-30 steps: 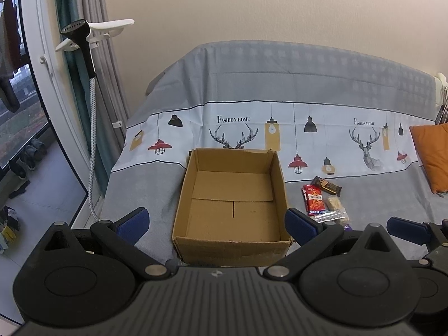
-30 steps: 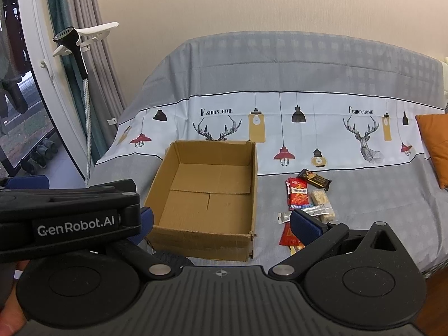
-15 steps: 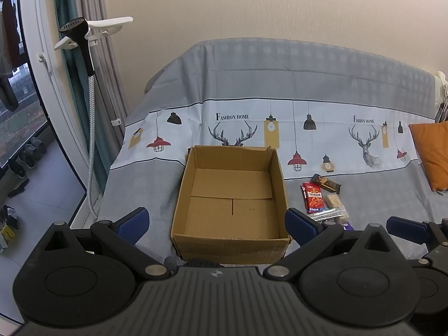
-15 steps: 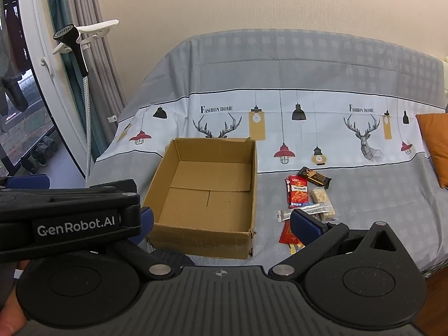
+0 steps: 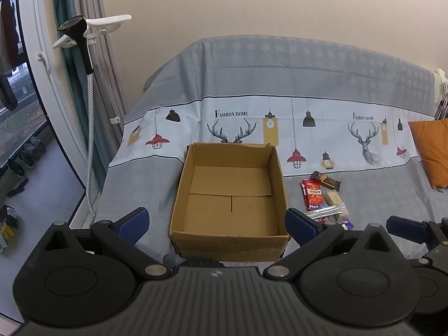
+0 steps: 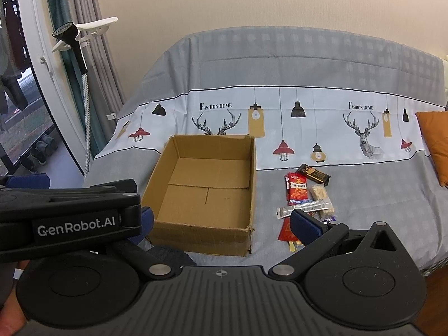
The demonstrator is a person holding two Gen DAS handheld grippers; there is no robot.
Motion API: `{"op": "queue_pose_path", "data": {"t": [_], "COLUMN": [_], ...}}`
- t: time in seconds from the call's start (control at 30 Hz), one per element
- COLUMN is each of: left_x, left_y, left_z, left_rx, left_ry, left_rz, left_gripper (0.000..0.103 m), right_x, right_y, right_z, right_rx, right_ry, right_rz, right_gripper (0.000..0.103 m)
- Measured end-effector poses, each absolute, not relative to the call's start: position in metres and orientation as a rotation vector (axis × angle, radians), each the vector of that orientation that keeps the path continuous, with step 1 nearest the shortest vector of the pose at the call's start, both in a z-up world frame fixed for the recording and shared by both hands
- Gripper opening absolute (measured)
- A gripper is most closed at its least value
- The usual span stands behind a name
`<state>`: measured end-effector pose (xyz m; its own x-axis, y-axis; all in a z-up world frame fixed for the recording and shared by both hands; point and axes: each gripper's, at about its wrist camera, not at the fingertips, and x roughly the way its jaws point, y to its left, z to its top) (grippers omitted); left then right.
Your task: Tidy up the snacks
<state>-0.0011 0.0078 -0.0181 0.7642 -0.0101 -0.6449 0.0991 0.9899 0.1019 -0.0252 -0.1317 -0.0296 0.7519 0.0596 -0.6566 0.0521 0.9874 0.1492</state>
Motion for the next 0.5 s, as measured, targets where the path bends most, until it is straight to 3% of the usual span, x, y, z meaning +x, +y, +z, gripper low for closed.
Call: {"op": "queue_pose_path", "data": {"t": [0.5], "left_x": [0.013], "left_y": [0.000], "left_z": [-0.047], "left_rx": [0.147], "left_ry": [0.741], "left_rz": [-0.073], "left_gripper": [0.103], "right_x": [-0.018], "right_y": [-0.137], "right_z": [-0.055], "right_rx": [0.195], "right_ry": [0.756], "right_rz": [0.015], "right_gripper": [0.103]}}
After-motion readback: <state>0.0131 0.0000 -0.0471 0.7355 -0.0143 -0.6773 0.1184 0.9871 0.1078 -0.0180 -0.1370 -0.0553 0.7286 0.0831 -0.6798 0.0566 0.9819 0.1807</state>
